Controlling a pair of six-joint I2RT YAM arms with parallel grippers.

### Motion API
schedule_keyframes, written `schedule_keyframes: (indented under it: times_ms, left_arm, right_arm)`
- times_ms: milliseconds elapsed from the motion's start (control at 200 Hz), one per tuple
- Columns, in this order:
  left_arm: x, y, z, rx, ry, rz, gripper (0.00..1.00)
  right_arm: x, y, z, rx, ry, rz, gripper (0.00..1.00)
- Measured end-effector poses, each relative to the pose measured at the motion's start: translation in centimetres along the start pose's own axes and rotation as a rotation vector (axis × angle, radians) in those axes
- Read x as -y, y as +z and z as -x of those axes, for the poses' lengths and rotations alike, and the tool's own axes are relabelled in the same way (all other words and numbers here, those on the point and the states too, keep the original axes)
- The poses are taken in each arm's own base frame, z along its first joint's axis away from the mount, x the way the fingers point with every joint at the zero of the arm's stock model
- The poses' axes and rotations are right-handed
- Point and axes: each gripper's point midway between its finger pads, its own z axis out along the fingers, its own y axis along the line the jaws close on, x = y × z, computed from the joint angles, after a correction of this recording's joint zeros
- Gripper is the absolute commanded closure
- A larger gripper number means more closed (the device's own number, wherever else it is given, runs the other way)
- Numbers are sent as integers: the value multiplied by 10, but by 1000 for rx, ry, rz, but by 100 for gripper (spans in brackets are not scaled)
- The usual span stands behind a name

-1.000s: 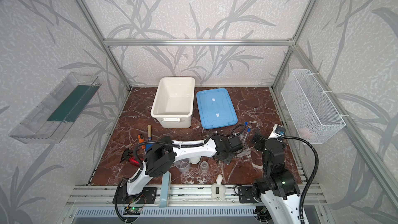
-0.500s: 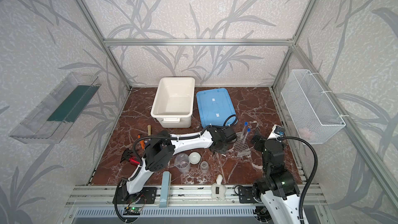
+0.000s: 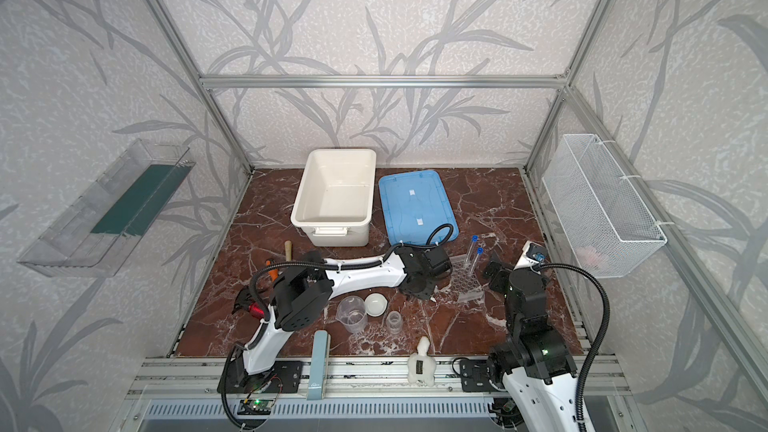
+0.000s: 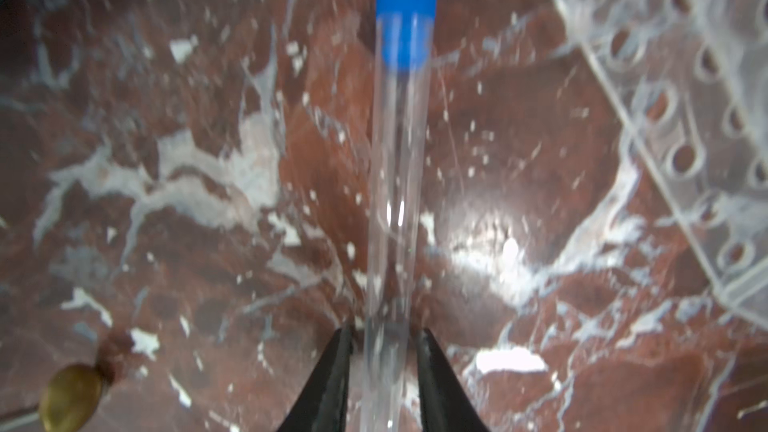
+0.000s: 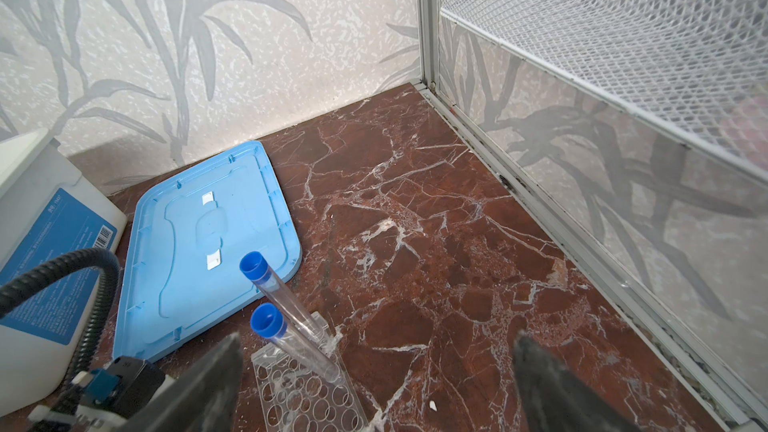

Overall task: Organize the chemistry lab equipment
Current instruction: 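Lift the tube with the left gripper toward the approaching right gripper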

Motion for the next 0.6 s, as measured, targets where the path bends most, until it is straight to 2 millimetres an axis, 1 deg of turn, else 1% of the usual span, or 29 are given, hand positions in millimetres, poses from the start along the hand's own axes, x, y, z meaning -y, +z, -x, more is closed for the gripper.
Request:
schedule_keyframes:
  times_ms: [145,200,325,490,535,600]
  left_arm:
    - [5,-3,-15,-27,34,14,75]
    - [5,-3,-18,-29,42,23,76]
    - [3,-4,-19,-28,48,38,78]
    - [0,-3,-16,-20,43,48,81]
    - [-1,-3,-15,-18,41,49,85]
    - [-1,-3,-13,-14,32,46,85]
  right_arm:
    - [0,1,-2,-5,-2,-1,1]
    - [0,1,-3,-7,-2,4,1]
    - [-2,1,-3,-11,-2,14,1]
    - [-3,1,-3,-12,-2,21,1]
    - [-3,1,-3,-12,-2,22,1]
    - [-4,1,-4,-13,-2,24,1]
